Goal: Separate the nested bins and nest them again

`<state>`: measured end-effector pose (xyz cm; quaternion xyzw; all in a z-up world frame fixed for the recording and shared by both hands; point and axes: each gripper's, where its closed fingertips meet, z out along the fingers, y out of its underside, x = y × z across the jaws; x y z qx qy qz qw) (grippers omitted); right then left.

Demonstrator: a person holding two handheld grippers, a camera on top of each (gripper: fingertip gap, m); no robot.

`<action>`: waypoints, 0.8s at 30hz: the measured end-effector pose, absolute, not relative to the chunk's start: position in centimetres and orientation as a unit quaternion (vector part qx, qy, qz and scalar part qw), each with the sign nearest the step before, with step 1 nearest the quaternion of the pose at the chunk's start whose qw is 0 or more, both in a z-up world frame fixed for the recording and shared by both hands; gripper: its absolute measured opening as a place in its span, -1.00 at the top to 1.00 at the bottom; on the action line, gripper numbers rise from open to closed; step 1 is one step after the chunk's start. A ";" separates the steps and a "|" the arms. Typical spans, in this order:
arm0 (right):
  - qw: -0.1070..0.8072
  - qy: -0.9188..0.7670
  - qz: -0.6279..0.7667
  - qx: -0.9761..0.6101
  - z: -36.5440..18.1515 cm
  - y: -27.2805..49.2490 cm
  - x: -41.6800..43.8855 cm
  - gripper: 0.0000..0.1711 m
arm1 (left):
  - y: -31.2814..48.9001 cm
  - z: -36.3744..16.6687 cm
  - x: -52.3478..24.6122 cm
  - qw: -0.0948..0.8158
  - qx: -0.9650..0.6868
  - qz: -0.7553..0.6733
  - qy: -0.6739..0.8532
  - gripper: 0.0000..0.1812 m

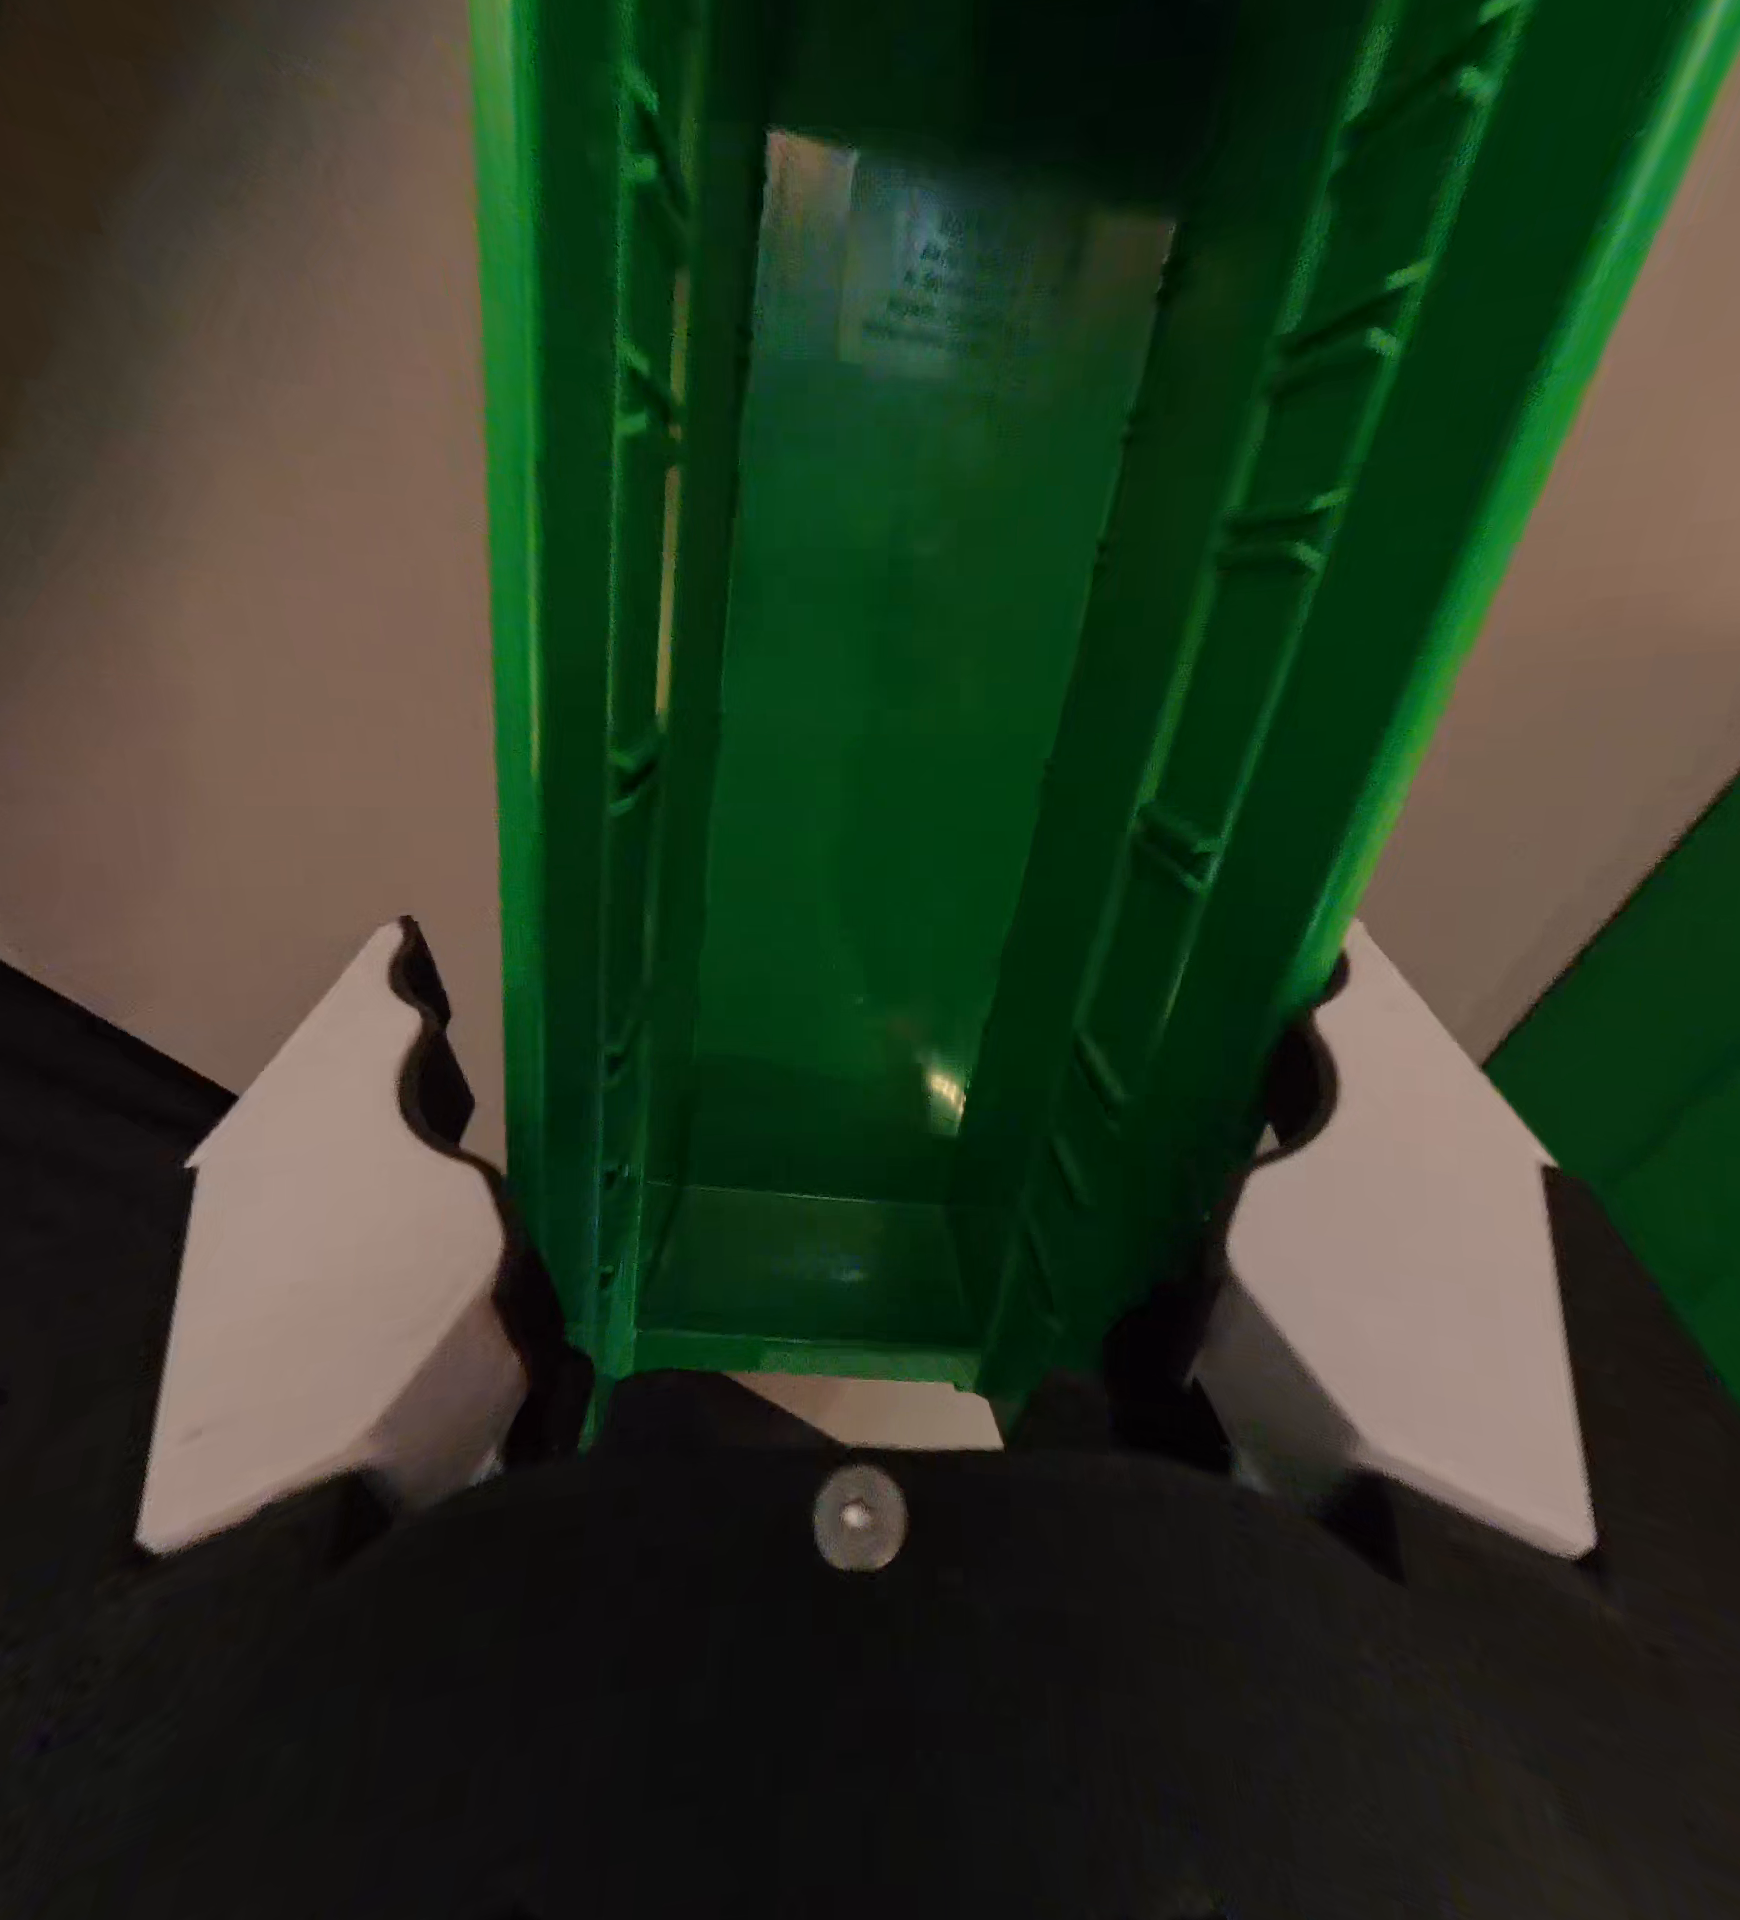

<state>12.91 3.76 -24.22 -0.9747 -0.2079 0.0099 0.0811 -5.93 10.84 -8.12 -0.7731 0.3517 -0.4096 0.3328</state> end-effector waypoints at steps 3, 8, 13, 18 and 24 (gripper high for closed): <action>0.112 -0.186 0.045 -0.975 -23.4 4.2 12.1 -0.59 | 9.9 -7.6 -5.5 0.319 -0.760 -0.435 0.363 0.71; 0.097 -0.156 0.078 -0.980 -23.0 3.5 11.6 -0.57 | 9.8 -7.4 -5.4 0.317 -0.757 -0.440 0.364 0.73; 0.119 -0.161 0.122 -0.972 -21.2 2.9 11.9 -0.44 | 9.8 -7.4 -5.6 0.319 -0.757 -0.434 0.369 0.73; 0.124 -0.202 0.094 -0.967 -19.5 0.9 15.1 0.06 | 10.4 -8.2 -6.2 0.337 -0.772 -0.372 0.390 0.81; 0.103 -0.187 0.125 -0.969 -21.1 -1.0 16.7 0.76 | 10.9 -11.0 -5.0 0.355 -0.785 -0.260 0.435 0.87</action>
